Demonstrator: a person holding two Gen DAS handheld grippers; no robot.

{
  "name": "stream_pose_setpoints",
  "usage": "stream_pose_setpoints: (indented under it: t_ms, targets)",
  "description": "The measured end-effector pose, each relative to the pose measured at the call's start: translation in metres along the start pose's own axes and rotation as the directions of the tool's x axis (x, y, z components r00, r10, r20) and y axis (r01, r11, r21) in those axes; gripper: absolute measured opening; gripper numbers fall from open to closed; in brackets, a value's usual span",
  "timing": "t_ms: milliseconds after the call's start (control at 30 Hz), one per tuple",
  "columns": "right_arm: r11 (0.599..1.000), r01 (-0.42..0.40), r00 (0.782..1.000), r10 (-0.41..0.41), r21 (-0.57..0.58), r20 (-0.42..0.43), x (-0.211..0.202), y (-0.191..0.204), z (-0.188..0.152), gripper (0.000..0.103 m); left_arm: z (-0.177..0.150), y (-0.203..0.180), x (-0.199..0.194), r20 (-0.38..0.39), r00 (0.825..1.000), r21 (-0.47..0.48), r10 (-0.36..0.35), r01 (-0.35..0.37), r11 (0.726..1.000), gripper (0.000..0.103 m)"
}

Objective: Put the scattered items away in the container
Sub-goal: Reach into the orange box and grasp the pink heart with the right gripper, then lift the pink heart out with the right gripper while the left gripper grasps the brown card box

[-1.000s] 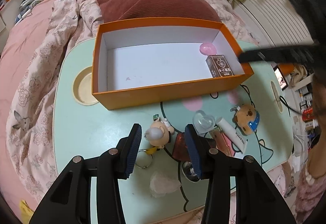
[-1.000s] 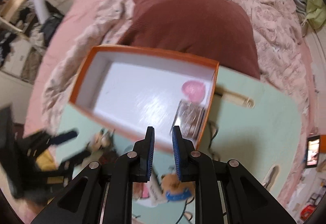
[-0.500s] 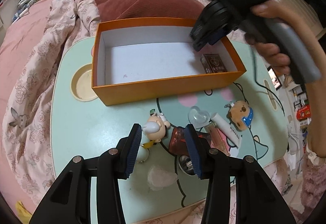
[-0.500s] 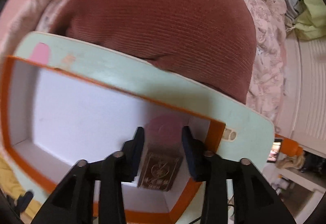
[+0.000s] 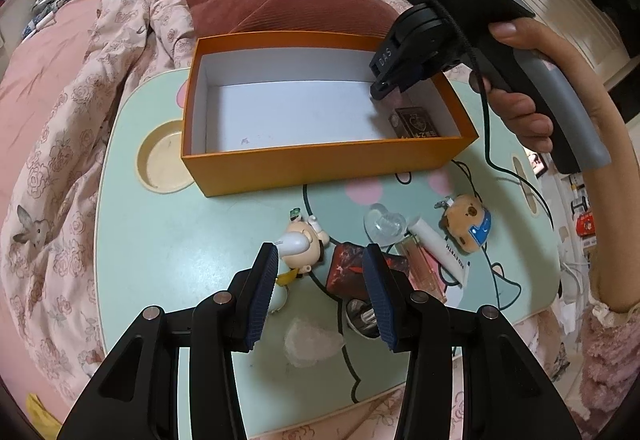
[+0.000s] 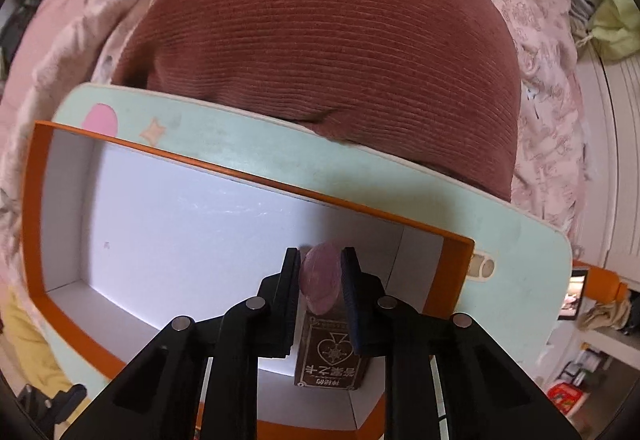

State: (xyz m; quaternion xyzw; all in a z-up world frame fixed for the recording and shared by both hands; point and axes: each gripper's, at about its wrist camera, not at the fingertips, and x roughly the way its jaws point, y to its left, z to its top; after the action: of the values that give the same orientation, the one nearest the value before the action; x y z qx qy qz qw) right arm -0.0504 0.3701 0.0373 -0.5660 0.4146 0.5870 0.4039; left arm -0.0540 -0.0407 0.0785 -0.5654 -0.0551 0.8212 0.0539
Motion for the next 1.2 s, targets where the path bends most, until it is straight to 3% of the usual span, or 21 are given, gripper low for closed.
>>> stream_pose_setpoints:
  t_ms: [133, 233, 467, 600, 733, 867, 967, 1033, 1100, 1200]
  targets:
    - [0.992, -0.123, 0.989, 0.121, 0.026, 0.083, -0.022, -0.019, -0.011, 0.019, 0.005, -0.005, -0.001, -0.007, 1.0, 0.012, -0.003, 0.004, 1.0, 0.045]
    - [0.971, -0.236, 0.958, 0.228, 0.026, 0.175, -0.05, -0.038, -0.036, 0.019, 0.015, -0.011, -0.002, -0.011, 1.0, 0.01, -0.012, 0.013, 1.0, 0.045]
    - [0.949, -0.31, 0.902, 0.278, 0.048, 0.331, -0.091, -0.087, -0.123, 0.019, 0.071, -0.04, 0.016, -0.074, 0.992, -0.087, -0.101, 0.095, 0.992, 0.045]
    - [0.938, -0.339, 0.883, 0.291, 0.071, 0.368, -0.098, -0.112, -0.16, 0.019, 0.106, -0.071, 0.057, -0.137, 0.98, -0.137, -0.145, 0.126, 0.983, 0.045]
    - [0.927, -0.363, 0.867, 0.301, 0.089, 0.398, -0.103, -0.139, -0.186, 0.019, 0.124, -0.09, 0.096, -0.161, 0.978, -0.165, -0.132, 0.105, 0.981, 0.045]
    - [0.925, -0.372, 0.86, 0.309, 0.084, 0.406, -0.1, -0.15, -0.19, 0.019, 0.127, -0.093, 0.128, -0.201, 0.977, -0.176, -0.075, 0.039, 0.984, 0.045]
    - [0.923, -0.375, 0.864, 0.314, 0.085, 0.393, -0.092, -0.153, -0.187, 0.019, 0.126, -0.091, 0.137, -0.179, 0.975, -0.201, -0.134, 0.097, 0.975, 0.046]
    - [0.92, -0.382, 0.865, 0.324, 0.084, 0.383, -0.086, -0.154, -0.184, 0.019, 0.126, -0.094, 0.137, -0.158, 0.979, -0.171, -0.125, 0.097, 0.98, 0.046]
    - [0.919, -0.385, 0.867, 0.331, 0.08, 0.373, -0.082, -0.15, -0.182, 0.019, 0.124, -0.098, 0.135, -0.132, 0.987, -0.115, -0.095, 0.08, 0.99, 0.053]
    - [0.921, -0.384, 0.869, 0.337, 0.063, 0.363, -0.078, -0.143, -0.182, 0.019, 0.125, -0.092, 0.13, -0.127, 0.992, -0.097, 0.007, -0.02, 0.995, 0.062]
